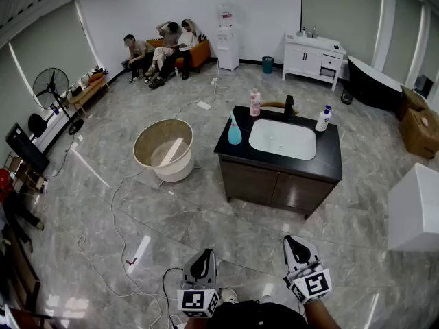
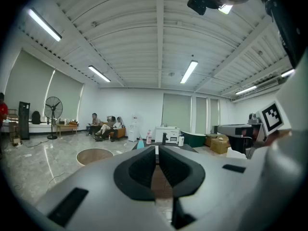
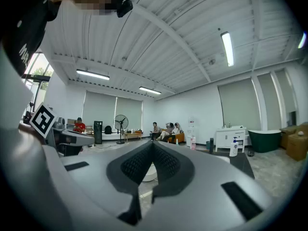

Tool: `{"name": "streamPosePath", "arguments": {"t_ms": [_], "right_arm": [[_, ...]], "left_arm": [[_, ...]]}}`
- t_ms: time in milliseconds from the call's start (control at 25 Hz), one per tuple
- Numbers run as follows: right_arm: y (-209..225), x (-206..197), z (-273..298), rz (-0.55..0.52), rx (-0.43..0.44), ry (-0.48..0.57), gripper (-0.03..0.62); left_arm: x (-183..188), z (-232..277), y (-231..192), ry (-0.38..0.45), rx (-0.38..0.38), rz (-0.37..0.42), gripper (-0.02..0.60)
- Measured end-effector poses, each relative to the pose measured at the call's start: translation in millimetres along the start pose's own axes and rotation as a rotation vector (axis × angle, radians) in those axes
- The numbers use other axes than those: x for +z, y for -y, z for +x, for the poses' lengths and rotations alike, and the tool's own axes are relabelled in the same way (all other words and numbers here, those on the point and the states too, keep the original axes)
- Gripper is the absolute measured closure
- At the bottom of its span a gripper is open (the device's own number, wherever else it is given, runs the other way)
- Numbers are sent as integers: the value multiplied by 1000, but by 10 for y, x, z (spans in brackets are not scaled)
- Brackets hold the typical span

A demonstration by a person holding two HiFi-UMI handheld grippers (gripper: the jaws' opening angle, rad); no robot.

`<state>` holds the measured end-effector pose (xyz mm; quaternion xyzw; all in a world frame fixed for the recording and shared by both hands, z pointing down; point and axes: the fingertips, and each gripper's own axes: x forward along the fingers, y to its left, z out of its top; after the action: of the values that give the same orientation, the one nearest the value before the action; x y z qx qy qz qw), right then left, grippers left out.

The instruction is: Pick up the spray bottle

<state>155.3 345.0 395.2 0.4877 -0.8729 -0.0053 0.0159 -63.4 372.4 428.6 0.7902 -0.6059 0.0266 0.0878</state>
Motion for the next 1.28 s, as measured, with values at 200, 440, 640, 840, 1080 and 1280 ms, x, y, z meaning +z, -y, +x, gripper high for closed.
{"name": "streamPosePath", "arguments": {"t_ms": [200,440,640,840,1080,1280], "right_arm": [[-68,18,101,-9,17,-1,600],[-184,8,246,-19,11,5,600],[-213,-69,387,1,-54,-1,600],[-283,-121,562,16,-84,-7,600],[-241,-235,906,24,-74,-25,600],[-52,-318,1424,28,-59,-27,600]], "left_arm": [[20,37,-81,-1,-4,-1,552],[23,59,-218,-2,-15,-5,552],[31,43,-392,-2,-34,9,552],[-50,51,-654,-31,-39,24,552],[-113,288,-900,-55,-31,10,552],[-76,745,-1123,-58,-18,11,552]]}}
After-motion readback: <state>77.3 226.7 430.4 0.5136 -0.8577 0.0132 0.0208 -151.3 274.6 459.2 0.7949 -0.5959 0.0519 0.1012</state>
